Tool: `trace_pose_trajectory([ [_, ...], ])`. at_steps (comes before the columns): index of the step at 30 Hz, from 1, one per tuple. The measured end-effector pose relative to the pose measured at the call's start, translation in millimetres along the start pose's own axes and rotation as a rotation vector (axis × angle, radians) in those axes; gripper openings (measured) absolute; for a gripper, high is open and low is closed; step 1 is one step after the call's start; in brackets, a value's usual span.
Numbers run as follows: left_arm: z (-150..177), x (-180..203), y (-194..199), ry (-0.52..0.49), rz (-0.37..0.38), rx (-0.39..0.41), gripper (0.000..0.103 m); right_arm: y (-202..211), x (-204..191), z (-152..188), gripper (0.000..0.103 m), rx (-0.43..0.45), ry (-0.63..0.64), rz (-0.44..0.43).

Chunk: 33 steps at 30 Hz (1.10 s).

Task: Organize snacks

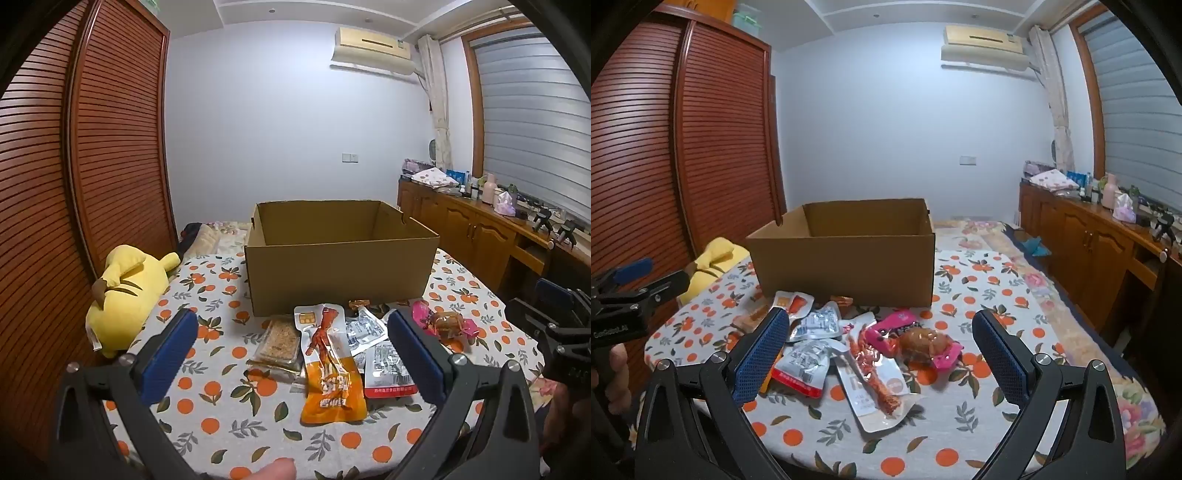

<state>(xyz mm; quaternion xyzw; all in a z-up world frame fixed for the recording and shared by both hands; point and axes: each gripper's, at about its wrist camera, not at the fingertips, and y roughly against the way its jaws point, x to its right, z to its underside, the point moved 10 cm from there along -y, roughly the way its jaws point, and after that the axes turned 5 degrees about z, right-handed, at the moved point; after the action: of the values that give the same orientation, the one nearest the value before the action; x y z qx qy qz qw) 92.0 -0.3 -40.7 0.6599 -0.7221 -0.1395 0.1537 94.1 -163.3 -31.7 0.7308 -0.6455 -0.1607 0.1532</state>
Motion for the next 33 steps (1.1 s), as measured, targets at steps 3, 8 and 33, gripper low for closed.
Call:
trace_pose_trajectory([
  [3,-0.6,-0.4,0.4,0.007,0.001,0.008,0.103,-0.2,0.1,0.4,0.101,-0.003,0.011,0.007],
  [8,-0.7,-0.8,0.5,0.006,-0.002,0.007,0.103,-0.4,-0.1,0.4,0.101,-0.003,0.011,0.008],
  [33,1.4,-6.9,2.0,-0.002,-0.009,0.005,0.103,-2.6,0.7,2.1,0.101,-0.002,0.011,0.014],
])
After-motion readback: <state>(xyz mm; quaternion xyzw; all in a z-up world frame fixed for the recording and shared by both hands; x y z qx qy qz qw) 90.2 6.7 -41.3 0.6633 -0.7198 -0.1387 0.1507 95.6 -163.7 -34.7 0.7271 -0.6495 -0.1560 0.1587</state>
